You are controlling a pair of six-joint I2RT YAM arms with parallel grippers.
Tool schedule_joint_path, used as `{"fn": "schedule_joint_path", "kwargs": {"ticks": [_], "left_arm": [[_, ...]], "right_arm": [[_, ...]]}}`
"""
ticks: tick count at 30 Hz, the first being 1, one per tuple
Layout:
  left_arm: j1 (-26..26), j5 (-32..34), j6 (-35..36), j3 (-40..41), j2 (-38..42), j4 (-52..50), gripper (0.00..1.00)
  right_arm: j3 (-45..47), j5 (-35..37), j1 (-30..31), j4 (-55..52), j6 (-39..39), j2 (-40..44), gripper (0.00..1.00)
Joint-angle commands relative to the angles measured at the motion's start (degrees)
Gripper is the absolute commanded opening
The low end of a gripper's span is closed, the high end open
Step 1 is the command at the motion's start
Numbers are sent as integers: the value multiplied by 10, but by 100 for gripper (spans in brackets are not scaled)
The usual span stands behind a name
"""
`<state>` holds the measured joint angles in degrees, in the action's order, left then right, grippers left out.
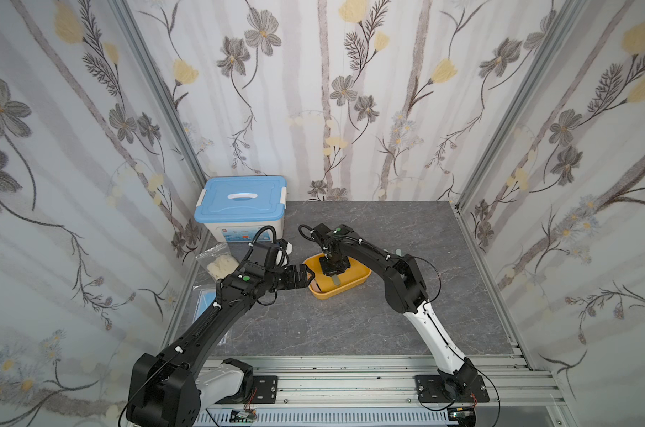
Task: Take the fruit knife out of the storage box
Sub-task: Pick up the fruit knife from the storage box, then place the fruit knife at the center of the board.
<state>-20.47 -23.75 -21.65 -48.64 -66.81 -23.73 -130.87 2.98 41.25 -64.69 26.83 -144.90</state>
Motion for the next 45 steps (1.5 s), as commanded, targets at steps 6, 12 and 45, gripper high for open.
{"fn": "schedule_joint_path", "kwargs": {"ticks": [6, 12, 45], "left_arm": [[1, -2, -8, -8, -10, 20, 100], [1, -3, -8, -13, -16, 23, 100], [-19, -20, -22, -138, -176, 75, 100]], "right_arm": [[-5, 8, -2, -25, -7, 8, 0], [-18, 8, -3, -26, -10, 18, 1], [-21, 2, -57, -55, -41, 63, 1]]}}
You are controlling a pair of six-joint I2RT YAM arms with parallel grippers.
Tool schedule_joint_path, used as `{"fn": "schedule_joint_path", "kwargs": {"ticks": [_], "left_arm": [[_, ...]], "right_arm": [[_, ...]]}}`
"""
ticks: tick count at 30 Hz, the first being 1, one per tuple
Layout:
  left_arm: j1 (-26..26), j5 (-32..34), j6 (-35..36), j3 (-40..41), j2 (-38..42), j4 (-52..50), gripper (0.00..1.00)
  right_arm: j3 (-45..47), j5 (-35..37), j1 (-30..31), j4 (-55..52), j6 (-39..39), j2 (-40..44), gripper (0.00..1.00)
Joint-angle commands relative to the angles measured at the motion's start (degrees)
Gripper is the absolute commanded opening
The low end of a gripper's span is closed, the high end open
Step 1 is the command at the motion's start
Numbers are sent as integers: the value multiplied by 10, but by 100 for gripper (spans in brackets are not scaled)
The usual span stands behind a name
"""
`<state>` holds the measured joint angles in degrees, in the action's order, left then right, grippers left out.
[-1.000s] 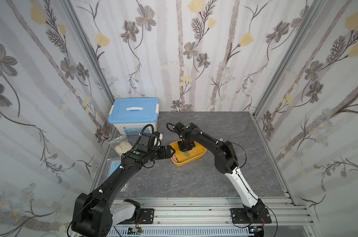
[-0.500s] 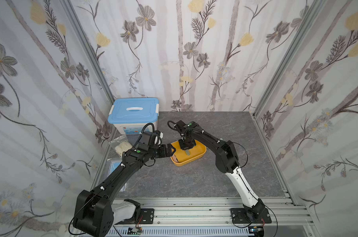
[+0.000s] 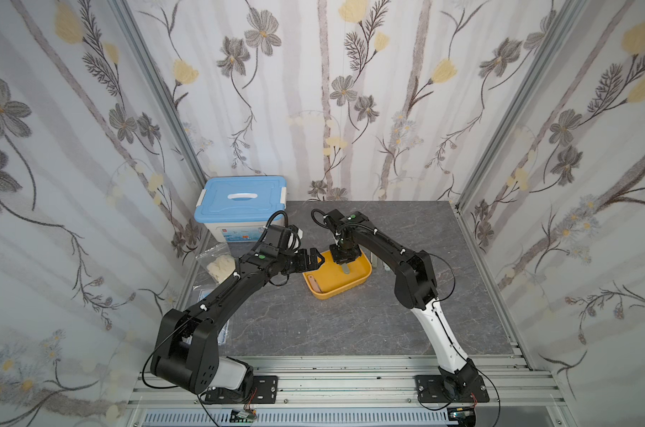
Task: Take the fruit knife out of the storage box
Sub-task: Place the fruit knife at the center of the board.
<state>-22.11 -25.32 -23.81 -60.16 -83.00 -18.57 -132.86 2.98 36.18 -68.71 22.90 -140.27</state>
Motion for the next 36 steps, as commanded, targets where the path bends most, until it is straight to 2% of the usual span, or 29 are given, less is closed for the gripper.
{"fn": "schedule_joint_path", "kwargs": {"ticks": [1, 8, 17, 27, 32, 36], "left_arm": [[-2, -4, 0, -34, -24, 23, 100], [-8, -12, -1, -130, -96, 20, 100], [-61, -18, 3, -292, -231, -4, 100], [-110, -32, -14, -446, -368, -20, 100], [-125, -33, -26, -485, -407, -18, 100], [-142, -27, -24, -495, -421, -20, 100]], "right_arm": [[-2, 0, -9, -15, 0, 23, 1], [-18, -6, -40, -14, -3, 56, 2], [-17, -16, -131, -24, -7, 79, 2], [111, 22, -233, -21, -32, 115, 0], [169, 19, -283, 6, -38, 121, 0], [180, 23, -304, 11, -55, 105, 0]]}}
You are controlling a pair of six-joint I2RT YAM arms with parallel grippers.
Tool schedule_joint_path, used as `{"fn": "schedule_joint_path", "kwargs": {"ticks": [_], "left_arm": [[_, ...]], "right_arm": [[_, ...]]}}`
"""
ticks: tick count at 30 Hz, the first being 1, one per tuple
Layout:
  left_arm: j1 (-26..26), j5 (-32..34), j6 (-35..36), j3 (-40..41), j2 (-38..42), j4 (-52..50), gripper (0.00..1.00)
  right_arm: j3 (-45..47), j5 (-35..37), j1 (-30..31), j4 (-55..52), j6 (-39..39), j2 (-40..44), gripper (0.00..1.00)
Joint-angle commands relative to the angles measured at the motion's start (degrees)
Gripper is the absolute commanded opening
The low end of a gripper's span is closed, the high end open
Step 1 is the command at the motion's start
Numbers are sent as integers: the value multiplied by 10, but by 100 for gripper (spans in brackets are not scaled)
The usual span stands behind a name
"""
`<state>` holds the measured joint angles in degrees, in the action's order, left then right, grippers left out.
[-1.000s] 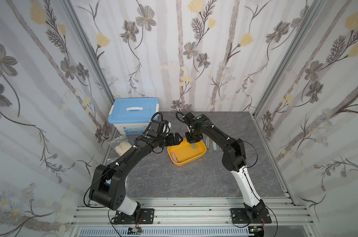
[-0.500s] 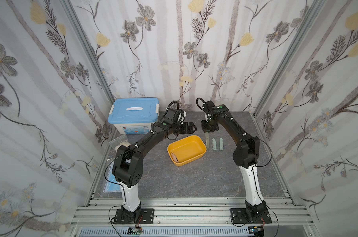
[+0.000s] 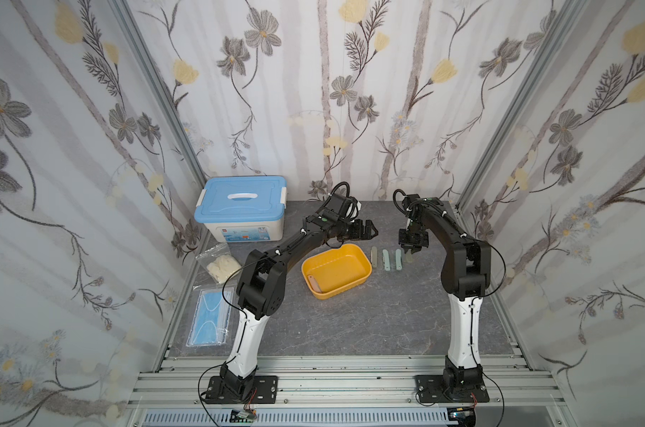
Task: Take the fruit knife out of the storage box
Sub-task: Place the fruit knife at the center of the board.
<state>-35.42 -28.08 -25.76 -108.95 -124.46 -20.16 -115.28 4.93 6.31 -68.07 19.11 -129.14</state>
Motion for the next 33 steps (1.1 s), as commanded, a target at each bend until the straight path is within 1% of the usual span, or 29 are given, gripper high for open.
{"fn": "schedule_joint_path", "kwargs": {"ticks": [1, 6, 9, 11, 14, 18, 22, 23, 28, 33], "left_arm": [[-12, 0, -7, -7, -9, -3, 100], [-23, 3, -8, -3, -10, -4, 100], [-23, 9, -3, 9, 0, -7, 100], [-23, 13, 3, 17, 9, -13, 100], [-21, 21, 14, 25, 21, -26, 100], [-17, 29, 20, 33, 37, -40, 100], [-5, 29, 9, 57, 59, -32, 100], [-3, 30, 8, 61, 63, -36, 100], [5, 42, 16, 56, 90, -75, 100], [6, 60, 24, 40, 122, -162, 100]], "right_arm": [[4, 7, -7, 6, -21, -11, 0], [4, 7, -11, 8, -32, -37, 2], [7, -1, -15, 11, -34, -53, 1], [8, -9, -16, 14, -39, -61, 2], [5, -13, -18, 17, -41, -69, 10], [3, -21, -19, 18, -43, -77, 25], [7, -28, -19, 17, -43, -80, 45], [10, -28, -19, 17, -42, -77, 51], [22, -21, -19, 17, -42, -48, 52], [39, -32, -14, 14, -34, 18, 54]]}}
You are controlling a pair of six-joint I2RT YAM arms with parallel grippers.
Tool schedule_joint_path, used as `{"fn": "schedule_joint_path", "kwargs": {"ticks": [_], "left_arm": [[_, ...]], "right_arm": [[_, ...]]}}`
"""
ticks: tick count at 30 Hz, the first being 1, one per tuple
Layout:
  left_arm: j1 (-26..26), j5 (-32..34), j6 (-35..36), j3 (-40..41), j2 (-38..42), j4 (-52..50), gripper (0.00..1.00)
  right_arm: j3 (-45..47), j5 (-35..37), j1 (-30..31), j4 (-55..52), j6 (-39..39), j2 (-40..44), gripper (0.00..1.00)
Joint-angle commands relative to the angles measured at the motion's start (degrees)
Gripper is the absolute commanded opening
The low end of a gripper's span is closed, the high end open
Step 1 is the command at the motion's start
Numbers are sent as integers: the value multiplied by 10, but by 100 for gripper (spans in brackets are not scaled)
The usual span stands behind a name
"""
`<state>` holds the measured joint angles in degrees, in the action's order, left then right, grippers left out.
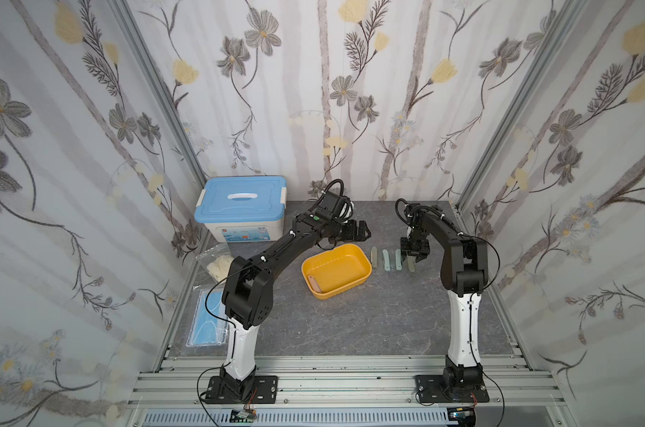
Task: Take the fruit knife out of the storage box
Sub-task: Place the fruit knife at the center of the board, then adjust the storage box at the center of the board.
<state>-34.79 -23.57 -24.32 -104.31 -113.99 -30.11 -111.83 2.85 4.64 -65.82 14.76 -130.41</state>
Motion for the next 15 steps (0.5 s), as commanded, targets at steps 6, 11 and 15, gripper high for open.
{"fn": "schedule_joint_path", "kwargs": {"ticks": [6, 11, 15], "left_arm": [[4, 73, 12, 13, 64, -181, 100], [22, 106, -9, 118, 153, -184, 100], [45, 111, -25, 242, 241, -146, 100]], "right_arm": [[23, -65, 49, -7, 7, 98, 57], [39, -118, 118, -5, 15, 136, 67], [30, -133, 176, 0, 30, 146, 71]]}}
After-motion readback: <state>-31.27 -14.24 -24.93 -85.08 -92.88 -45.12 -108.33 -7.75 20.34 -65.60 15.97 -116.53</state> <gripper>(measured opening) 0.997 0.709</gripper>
